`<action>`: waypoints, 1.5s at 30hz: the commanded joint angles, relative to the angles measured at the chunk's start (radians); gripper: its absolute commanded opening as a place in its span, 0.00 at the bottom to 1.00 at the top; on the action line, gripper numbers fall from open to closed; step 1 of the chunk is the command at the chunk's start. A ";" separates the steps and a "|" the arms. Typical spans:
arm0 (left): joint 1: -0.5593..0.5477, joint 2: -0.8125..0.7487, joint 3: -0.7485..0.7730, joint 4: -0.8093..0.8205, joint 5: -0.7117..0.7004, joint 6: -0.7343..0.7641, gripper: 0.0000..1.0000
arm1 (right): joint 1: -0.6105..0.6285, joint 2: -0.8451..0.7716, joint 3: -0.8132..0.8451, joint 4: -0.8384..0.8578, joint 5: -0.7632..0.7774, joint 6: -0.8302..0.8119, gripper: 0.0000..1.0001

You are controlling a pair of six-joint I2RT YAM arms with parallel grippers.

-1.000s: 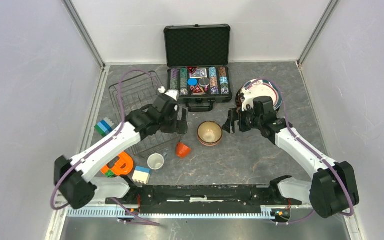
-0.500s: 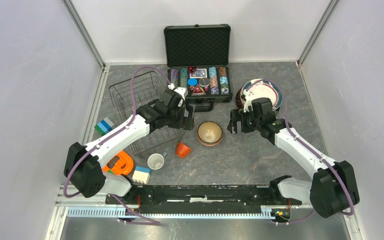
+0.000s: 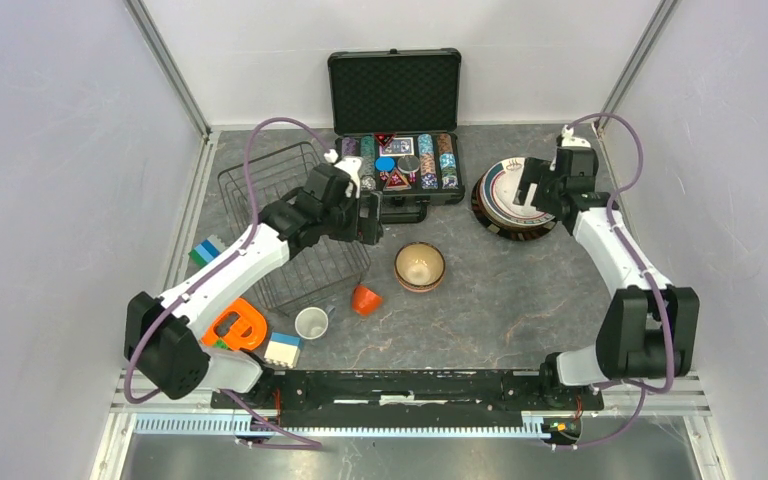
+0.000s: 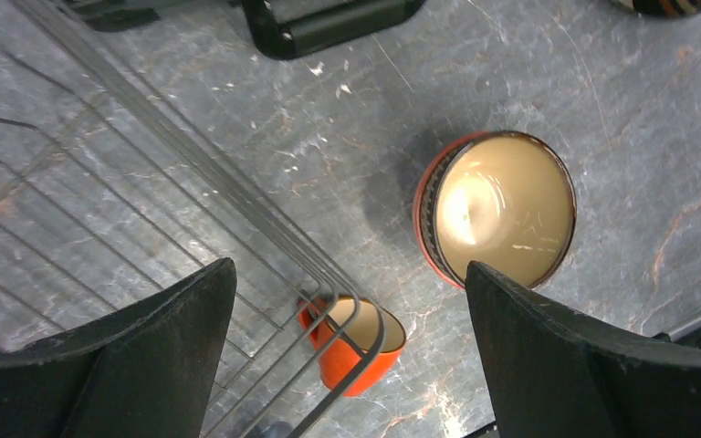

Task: Load the mixed dishes into the dish rack
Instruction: Pick up the plate at the center of the board.

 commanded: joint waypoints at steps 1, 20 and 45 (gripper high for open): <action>0.064 -0.063 0.043 0.016 -0.019 0.045 1.00 | -0.079 0.061 0.060 0.072 -0.183 0.087 0.93; 0.177 -0.218 -0.030 0.015 -0.021 0.008 1.00 | -0.155 0.188 0.053 0.185 -0.139 0.190 0.74; 0.196 -0.252 -0.044 0.008 -0.068 0.005 1.00 | -0.184 0.249 -0.063 0.290 -0.137 0.275 0.63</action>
